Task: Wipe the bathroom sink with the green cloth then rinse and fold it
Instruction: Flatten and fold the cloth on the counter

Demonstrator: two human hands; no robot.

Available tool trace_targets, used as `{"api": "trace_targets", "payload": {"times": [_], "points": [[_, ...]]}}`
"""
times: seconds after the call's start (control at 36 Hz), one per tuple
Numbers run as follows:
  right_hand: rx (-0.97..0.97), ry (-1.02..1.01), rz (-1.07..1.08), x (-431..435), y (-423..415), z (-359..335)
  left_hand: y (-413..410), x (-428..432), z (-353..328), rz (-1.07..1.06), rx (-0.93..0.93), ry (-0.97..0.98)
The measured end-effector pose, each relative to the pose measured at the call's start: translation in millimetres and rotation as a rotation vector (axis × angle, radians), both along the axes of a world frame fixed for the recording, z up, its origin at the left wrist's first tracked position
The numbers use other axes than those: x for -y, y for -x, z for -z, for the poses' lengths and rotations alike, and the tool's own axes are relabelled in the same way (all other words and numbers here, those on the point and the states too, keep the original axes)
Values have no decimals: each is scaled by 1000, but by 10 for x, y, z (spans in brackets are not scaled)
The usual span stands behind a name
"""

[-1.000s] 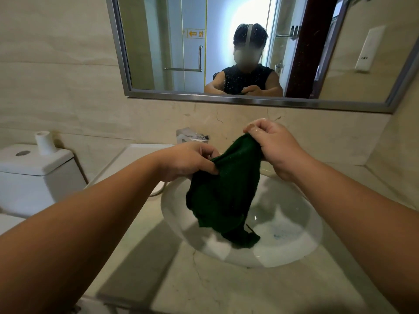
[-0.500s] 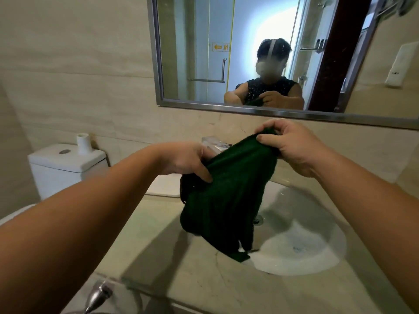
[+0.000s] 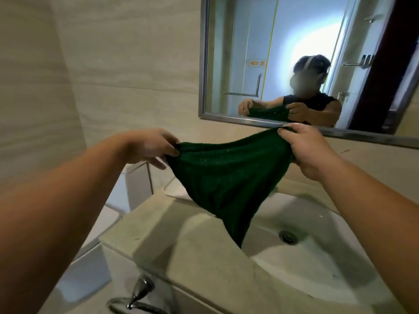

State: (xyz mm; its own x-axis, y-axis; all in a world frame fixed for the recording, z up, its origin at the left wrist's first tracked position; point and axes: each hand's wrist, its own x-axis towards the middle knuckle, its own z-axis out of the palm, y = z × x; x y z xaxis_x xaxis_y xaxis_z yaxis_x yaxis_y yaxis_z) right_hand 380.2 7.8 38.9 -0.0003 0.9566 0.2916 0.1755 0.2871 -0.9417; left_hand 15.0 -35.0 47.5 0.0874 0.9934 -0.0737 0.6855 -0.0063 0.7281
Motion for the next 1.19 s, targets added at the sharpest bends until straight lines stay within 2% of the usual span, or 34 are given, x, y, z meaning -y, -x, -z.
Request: {"api": "trace_targets", "payload": {"times": [0.22,0.33,0.42,0.5,0.58,0.64,0.78,0.83,0.89,1.0,1.19], "points": [[-46,32,8,-182,178,19,245,-36,134,-223,609,-249],[-39,-43,29,-218,329,-162,249,-50,-23,-278,767,-392],[-125,-114,-3,-198,424,-373,300,-28,-204,-251,824,-490],[-204,-121,-116,-118,459,-511,442,40,-313,-161,818,-516],[-126,-52,-283,54,424,-507,574,225,-306,-72,788,-398],[38,64,-413,165,356,-418,636,389,-198,22,726,-183],[544,529,-743,348,289,92,858,639,429,241,386,474],[651,670,-866,410,345,347,877,696,721,301,347,662],[692,760,-953,422,401,604,875,728,963,308,316,753],[611,814,-936,310,515,957,882,701,1202,238,326,736],[474,607,-520,22,661,1164,926,417,1287,-64,308,429]]}}
